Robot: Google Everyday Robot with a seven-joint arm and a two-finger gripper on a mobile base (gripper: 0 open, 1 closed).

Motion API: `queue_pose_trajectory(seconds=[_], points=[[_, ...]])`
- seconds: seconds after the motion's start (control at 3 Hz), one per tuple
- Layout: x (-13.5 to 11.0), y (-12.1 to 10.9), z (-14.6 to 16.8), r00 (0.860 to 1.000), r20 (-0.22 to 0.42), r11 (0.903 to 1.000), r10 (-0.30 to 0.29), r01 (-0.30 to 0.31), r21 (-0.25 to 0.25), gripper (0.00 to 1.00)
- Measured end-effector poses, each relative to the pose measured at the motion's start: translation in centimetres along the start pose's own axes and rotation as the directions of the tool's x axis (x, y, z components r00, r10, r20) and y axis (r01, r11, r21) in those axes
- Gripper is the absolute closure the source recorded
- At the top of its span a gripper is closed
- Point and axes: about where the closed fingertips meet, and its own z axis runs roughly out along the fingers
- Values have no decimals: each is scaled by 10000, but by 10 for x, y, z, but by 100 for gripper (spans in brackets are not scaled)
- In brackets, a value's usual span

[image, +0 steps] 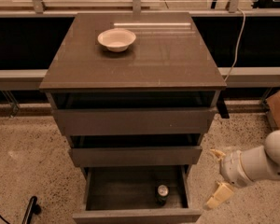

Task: Pick green can from bottom drawer and place on counter

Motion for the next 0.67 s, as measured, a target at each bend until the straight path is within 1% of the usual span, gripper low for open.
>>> queue_pose_trajectory(seconds=[0.33, 0.67], points=[[14, -12, 9, 9998, 79, 9992, -160, 157, 358, 0], [21, -19, 21, 9999, 108, 9999, 103, -104, 92, 0]])
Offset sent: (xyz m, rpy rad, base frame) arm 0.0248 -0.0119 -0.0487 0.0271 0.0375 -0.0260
